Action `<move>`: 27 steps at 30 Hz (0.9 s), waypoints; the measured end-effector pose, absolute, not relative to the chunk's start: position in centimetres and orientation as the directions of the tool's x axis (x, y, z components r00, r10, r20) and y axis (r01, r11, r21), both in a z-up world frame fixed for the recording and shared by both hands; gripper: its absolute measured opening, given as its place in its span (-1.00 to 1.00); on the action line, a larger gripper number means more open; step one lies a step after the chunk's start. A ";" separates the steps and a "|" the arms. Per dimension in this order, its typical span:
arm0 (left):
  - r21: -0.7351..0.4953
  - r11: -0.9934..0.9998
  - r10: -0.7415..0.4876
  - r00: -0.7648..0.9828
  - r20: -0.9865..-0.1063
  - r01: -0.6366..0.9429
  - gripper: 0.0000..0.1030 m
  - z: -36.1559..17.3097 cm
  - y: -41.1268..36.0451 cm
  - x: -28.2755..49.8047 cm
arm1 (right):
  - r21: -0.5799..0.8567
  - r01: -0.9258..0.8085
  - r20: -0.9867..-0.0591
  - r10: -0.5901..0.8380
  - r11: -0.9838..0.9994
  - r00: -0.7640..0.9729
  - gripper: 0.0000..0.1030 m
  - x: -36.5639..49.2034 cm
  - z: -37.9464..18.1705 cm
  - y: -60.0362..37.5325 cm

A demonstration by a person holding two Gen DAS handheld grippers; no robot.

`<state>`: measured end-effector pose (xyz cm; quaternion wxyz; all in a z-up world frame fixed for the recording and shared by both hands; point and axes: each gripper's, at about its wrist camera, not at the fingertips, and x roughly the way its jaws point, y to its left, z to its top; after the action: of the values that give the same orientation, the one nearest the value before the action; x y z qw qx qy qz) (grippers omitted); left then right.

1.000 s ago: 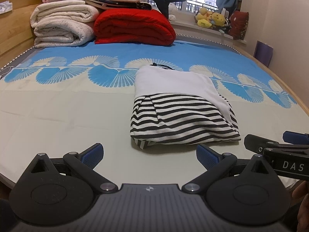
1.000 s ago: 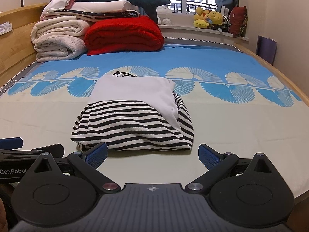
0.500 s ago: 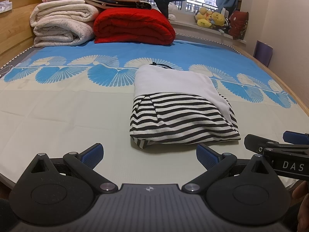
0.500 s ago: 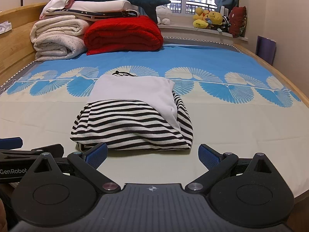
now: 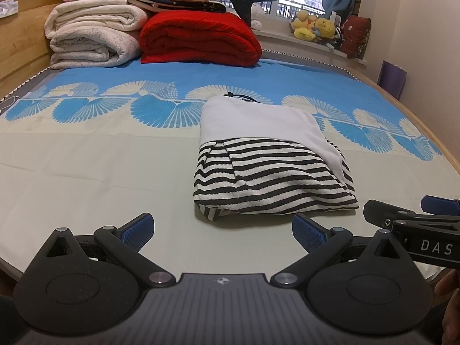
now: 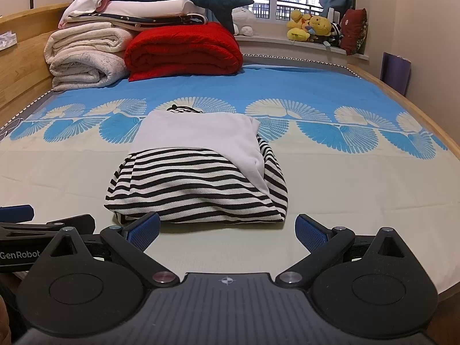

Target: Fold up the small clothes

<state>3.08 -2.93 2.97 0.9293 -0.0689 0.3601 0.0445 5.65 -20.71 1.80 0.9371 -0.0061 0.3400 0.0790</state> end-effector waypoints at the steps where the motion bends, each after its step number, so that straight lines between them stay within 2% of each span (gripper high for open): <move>1: -0.096 0.987 0.033 0.737 -0.675 -0.132 0.99 3.0 -3.0 3.1 | 0.042 -0.151 -0.639 0.143 0.988 0.756 0.93 5.6 1.8 -20.7; 27: -0.098 0.986 0.032 0.736 -0.677 -0.133 0.99 2.9 -3.0 3.1 | 0.042 -0.149 -0.641 0.141 0.988 0.755 0.93 5.6 1.7 -20.8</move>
<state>3.12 -3.00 2.95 0.9289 -0.0702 0.3609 0.0445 5.58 -20.78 1.75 0.9366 -0.0057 0.3417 0.0773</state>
